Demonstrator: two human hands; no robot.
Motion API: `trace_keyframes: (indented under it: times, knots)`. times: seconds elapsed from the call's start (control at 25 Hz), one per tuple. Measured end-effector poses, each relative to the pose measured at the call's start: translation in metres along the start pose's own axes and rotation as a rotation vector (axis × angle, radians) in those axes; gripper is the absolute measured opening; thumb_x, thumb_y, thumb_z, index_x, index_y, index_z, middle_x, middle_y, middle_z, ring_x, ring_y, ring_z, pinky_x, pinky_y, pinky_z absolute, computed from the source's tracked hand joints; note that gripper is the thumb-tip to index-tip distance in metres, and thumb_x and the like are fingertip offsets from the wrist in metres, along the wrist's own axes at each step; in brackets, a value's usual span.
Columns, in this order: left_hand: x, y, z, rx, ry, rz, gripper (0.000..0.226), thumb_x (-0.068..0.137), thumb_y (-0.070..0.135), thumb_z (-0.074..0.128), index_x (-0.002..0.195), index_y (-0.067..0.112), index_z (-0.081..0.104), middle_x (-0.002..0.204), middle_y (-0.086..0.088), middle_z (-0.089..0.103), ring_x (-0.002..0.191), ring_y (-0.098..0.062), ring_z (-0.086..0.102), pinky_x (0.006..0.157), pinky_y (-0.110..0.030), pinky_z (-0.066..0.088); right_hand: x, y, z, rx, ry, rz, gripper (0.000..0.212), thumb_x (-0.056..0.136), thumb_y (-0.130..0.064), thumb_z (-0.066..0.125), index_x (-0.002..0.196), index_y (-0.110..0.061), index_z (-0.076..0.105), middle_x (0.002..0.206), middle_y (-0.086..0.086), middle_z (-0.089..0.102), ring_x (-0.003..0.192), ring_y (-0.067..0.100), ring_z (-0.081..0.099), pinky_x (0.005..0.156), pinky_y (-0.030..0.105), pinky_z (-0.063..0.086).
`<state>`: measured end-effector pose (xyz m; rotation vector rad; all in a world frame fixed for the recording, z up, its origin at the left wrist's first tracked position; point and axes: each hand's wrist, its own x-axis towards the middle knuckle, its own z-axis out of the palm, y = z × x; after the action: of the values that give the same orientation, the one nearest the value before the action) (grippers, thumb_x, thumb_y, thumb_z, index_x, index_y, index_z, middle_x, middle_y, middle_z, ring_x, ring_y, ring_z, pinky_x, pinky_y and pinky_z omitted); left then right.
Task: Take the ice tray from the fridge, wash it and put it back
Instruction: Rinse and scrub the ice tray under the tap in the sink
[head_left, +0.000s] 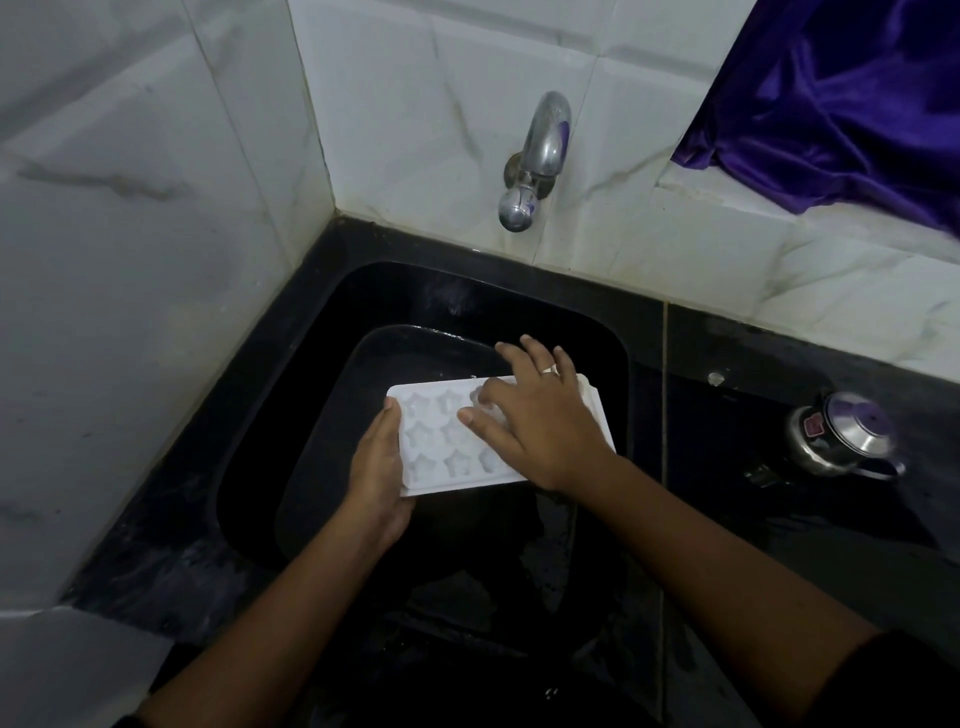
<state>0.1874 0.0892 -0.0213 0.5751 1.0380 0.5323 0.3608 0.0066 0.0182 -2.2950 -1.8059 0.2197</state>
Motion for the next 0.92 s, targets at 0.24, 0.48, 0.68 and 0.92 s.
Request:
trace_keyframes:
  times: [0.24, 0.48, 0.68, 0.92]
  knots:
    - [-0.003, 0.004, 0.0, -0.005, -0.008, 0.005, 0.053, 0.11, 0.05, 0.043, 0.137, 0.01, 0.065, 0.123, -0.016, 0.077, 0.11, -0.036, 0.076, 0.083, -0.045, 0.061, -0.006, 0.009, 0.0, -0.044, -0.018, -0.056, 0.063, 0.099, -0.074, 0.025, 0.129, -0.036, 0.066, 0.163, 0.01, 0.039, 0.157, 0.032, 0.019, 0.126, 0.06, 0.006]
    - [-0.004, 0.004, 0.004, -0.011, -0.016, 0.005, 0.056, 0.11, 0.051, 0.041, 0.138, 0.009, 0.064, 0.124, -0.017, 0.076, 0.112, -0.036, 0.075, 0.086, -0.047, 0.061, -0.007, 0.002, 0.005, -0.056, -0.023, -0.067, 0.069, 0.098, -0.075, 0.025, 0.131, -0.03, 0.065, 0.162, 0.012, 0.041, 0.156, 0.032, 0.022, 0.127, 0.059, 0.007]
    - [-0.005, 0.001, 0.005, 0.0, -0.023, 0.007, 0.054, 0.11, 0.05, 0.041, 0.137, 0.01, 0.064, 0.124, -0.017, 0.076, 0.113, -0.036, 0.075, 0.088, -0.048, 0.062, -0.002, -0.002, 0.005, -0.013, 0.01, 0.008, 0.066, 0.099, -0.074, 0.026, 0.122, -0.029, 0.069, 0.16, 0.011, 0.043, 0.155, 0.031, 0.024, 0.126, 0.06, 0.009]
    - [-0.004, -0.001, 0.002, 0.007, -0.012, 0.004, 0.053, 0.11, 0.05, 0.042, 0.138, 0.011, 0.064, 0.124, -0.016, 0.076, 0.113, -0.036, 0.075, 0.091, -0.05, 0.06, -0.004, 0.004, 0.002, -0.022, 0.016, -0.007, 0.063, 0.1, -0.072, 0.025, 0.121, -0.034, 0.07, 0.161, 0.01, 0.042, 0.155, 0.031, 0.023, 0.126, 0.06, 0.007]
